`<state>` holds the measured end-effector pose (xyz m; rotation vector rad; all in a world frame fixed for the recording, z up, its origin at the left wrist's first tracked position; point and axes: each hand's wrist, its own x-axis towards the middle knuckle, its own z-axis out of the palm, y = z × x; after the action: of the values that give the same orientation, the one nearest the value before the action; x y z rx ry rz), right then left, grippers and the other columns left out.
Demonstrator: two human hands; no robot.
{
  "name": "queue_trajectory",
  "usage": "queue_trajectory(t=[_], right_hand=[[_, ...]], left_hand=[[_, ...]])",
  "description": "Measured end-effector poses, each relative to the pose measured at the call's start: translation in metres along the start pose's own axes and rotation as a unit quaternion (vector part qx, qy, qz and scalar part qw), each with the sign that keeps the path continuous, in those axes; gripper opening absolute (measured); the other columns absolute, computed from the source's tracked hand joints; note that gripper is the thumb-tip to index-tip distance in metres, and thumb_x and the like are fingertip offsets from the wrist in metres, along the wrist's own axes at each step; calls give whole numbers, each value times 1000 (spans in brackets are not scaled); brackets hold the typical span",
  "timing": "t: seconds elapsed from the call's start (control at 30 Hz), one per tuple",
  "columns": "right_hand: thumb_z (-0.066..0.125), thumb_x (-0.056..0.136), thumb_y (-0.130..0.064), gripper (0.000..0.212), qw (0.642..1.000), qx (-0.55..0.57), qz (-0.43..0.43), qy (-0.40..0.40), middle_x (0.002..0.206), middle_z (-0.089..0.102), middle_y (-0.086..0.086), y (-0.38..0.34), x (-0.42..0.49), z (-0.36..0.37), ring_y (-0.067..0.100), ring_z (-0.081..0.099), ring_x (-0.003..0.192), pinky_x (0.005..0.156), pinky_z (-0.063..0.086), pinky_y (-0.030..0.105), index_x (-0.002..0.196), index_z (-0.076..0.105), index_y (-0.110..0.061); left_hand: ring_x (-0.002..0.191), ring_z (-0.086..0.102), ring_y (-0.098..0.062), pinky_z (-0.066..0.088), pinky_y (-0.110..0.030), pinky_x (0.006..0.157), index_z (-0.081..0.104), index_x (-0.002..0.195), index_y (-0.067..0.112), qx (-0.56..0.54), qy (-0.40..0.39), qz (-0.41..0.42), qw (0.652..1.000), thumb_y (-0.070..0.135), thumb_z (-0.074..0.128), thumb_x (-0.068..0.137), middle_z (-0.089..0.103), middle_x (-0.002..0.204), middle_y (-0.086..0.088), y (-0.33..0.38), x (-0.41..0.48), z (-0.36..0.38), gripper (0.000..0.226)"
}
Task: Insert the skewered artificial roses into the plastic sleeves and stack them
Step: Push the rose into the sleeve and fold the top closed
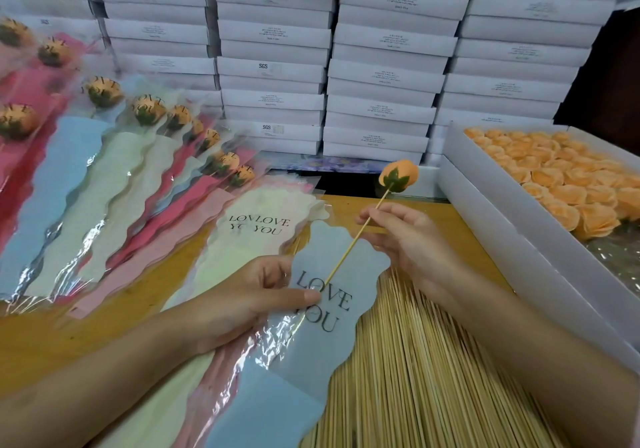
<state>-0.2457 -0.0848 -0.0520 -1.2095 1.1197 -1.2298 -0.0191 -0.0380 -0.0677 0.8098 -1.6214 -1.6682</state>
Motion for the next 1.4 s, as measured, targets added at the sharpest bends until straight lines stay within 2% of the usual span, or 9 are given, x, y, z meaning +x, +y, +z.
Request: queue_trajectory(t=[0.3, 0.47, 0.57, 0.7, 0.83, 0.93, 1.07, 1.23, 1.4], right_hand=[[57, 98, -25, 21, 998, -52, -2, -34, 96, 76, 0, -1, -2, -3, 16, 68, 88, 81, 38, 39, 89, 74, -16], [61, 95, -26, 20, 995, -46, 19, -88, 109, 72, 12, 0, -2, -3, 24, 64, 91, 71, 51, 29, 97, 76, -14], [60, 94, -27, 23, 995, -12, 37, -96, 104, 74, 9, -2, -1, -4, 18, 69, 86, 67, 56, 25, 103, 73, -10], [66, 90, -30, 33, 992, 108, 70, -7, 112, 73, 11, -2, 3, -6, 18, 74, 88, 67, 59, 27, 117, 60, -12], [65, 91, -31, 48, 987, 125, 34, 91, 119, 66, 6, 2, 8, -11, 13, 73, 78, 58, 57, 28, 135, 48, -22], [59, 96, -33, 33, 987, 92, -4, 131, 110, 67, -1, 5, 9, -13, 8, 70, 73, 47, 49, 18, 128, 52, -30], [54, 99, -32, 23, 988, 36, -20, 148, 105, 66, -4, 6, 12, -15, 6, 63, 77, 47, 43, 17, 121, 59, -27], [58, 98, -26, 13, 994, 15, -15, 106, 104, 68, 0, 8, 10, -14, 9, 65, 81, 51, 46, 20, 108, 63, -29], [61, 96, -21, 13, 998, 14, -9, 59, 104, 71, 0, 8, 8, -11, 11, 71, 82, 56, 50, 23, 105, 63, -30]], left_hand=[[91, 72, -26, 55, -27, 76, 72, 103, 9, 15, 6, -4, 1000, 4, 65, 86, 74, 102, -14, 2, 0, 3, 18], [82, 72, -17, 54, -22, 73, 76, 92, 18, 30, 11, -1, 999, 2, 64, 87, 75, 90, -4, 5, -1, 5, 20], [88, 72, -23, 55, -25, 75, 74, 97, 10, 24, 19, -4, 1000, 6, 69, 84, 74, 99, -13, 3, -1, 3, 15], [87, 71, -24, 57, -30, 74, 74, 97, 10, 30, 28, -10, 999, 9, 69, 82, 74, 99, -15, 2, -2, 2, 17], [70, 70, -13, 53, -19, 64, 77, 85, 15, 48, 21, -11, 999, 7, 74, 80, 74, 79, -5, 3, -3, 4, 10], [77, 70, -24, 57, -29, 70, 71, 93, 0, 55, 28, -23, 998, 16, 76, 75, 72, 90, -23, 4, -2, 3, 25], [63, 68, -17, 53, -22, 59, 72, 83, 5, 49, 30, -28, 998, 9, 70, 77, 72, 75, -9, 3, -3, 4, 8], [73, 69, -26, 57, -30, 67, 67, 90, -5, 56, 50, -35, 997, 12, 70, 77, 71, 86, -24, 2, -2, 3, 21], [76, 69, -29, 58, -33, 71, 69, 93, -3, 57, 60, -41, 996, 13, 71, 77, 71, 89, -24, 0, -1, 2, 23]])
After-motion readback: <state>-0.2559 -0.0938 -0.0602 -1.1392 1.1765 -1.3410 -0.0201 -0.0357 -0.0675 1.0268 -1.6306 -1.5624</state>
